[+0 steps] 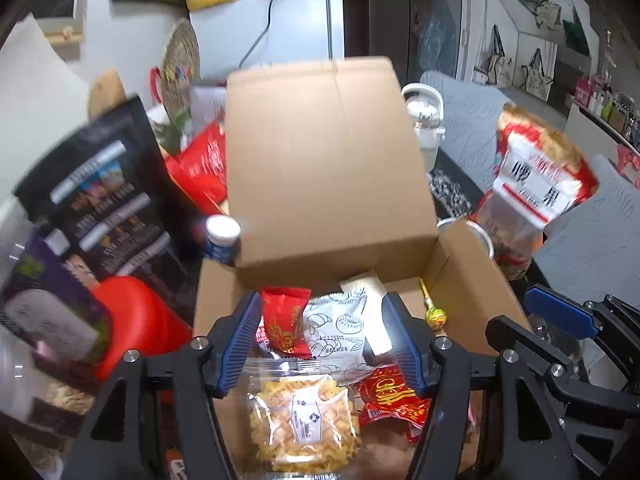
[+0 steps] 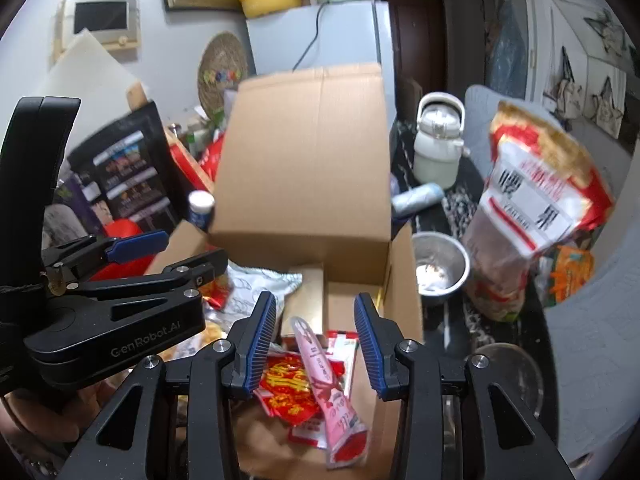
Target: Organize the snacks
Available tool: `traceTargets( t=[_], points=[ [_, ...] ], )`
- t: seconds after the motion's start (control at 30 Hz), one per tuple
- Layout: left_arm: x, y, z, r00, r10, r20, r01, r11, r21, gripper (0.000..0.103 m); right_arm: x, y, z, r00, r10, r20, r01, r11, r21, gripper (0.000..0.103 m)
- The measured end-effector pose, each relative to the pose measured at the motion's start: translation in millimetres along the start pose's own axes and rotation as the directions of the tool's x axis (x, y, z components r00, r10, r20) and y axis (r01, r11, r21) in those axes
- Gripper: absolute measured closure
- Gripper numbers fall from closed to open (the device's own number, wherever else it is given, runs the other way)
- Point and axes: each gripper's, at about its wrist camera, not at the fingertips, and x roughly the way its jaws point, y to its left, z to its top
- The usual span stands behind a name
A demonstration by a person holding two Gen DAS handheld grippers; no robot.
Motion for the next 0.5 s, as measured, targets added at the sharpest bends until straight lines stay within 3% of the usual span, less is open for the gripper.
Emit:
traceTargets(
  t=[0.4, 0.5],
  points=[
    [-87, -1, 3, 0.991, 0.0, 0.134, 0.0, 1.0, 0.003, 0.041, -86, 14, 2, 0.988, -0.016, 0.154, 0.022, 0.999, -0.037, 0.055],
    [-106, -1, -3, 0.987, -0.007, 0.164, 0.005, 1.0, 0.008, 0.041, -104, 19, -2, 0.983, -0.016, 0.183, 0.025, 0.998, -0.05, 0.045]
  ],
)
